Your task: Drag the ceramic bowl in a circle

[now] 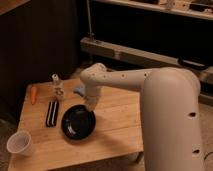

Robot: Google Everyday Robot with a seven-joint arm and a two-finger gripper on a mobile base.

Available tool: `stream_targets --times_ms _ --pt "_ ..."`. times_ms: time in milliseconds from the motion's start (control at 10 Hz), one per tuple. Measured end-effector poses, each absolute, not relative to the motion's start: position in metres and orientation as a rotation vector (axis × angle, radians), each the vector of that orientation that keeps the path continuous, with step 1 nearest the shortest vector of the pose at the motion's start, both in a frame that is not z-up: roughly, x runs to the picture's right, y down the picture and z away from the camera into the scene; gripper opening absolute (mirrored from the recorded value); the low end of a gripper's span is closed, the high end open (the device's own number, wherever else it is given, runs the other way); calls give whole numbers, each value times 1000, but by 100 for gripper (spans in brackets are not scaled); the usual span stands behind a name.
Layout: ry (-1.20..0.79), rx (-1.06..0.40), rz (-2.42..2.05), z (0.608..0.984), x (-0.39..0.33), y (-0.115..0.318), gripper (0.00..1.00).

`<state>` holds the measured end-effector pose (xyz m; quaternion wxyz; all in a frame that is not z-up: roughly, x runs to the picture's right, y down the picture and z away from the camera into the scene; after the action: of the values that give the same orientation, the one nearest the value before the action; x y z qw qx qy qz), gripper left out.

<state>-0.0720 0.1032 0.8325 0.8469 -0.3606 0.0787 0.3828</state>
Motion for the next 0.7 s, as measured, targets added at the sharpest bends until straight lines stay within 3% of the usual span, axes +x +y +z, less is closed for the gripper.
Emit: stream_targets --times_ms 700 --pt "382 -741 954 847 72 146 14"
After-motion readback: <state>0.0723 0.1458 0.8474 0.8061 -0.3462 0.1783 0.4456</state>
